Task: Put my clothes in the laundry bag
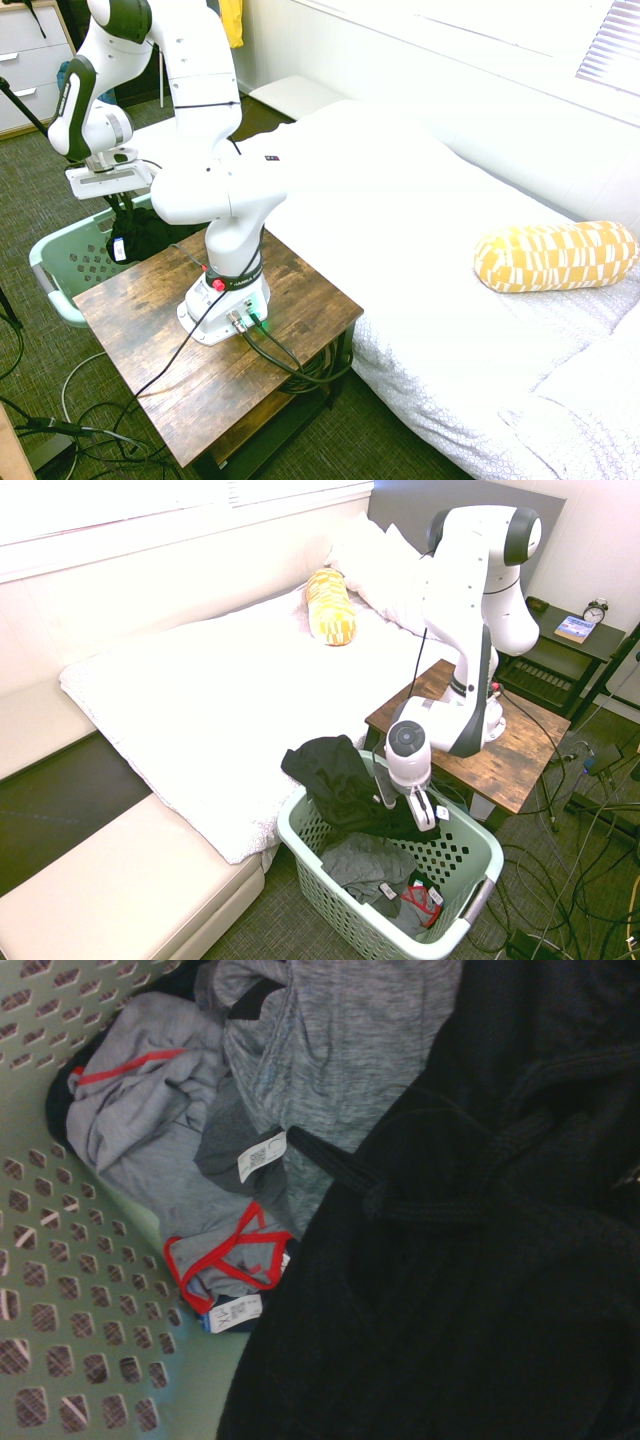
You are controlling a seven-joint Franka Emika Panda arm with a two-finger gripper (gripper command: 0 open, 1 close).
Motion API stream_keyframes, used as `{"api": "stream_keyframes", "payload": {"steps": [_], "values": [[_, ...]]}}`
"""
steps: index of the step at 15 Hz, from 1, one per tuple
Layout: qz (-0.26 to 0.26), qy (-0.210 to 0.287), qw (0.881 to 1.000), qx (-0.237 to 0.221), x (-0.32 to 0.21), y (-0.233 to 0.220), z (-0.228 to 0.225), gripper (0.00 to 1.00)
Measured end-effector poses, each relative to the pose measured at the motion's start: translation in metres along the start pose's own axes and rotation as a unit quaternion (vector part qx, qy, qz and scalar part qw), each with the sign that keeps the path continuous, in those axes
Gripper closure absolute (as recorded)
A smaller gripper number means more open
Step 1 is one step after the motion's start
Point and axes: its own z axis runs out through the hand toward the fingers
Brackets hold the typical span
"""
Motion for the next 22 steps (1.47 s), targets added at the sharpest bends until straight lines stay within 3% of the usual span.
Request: {"api": "stream_keyframes", "payload": {"steps": [10,14,17,22], "values": [[-0.006,-0.014,1.000,-0.003,0.007,0.001,0.000,0.00],[0.027,-0.004,1.000,0.009,0.049,0.018,-0.020,0.00],[0.092,0.002,0.996,0.021,0.143,0.070,-0.046,0.00],[0.201,-0.002,0.978,0.059,0.289,0.226,-0.074,0.00]]}}
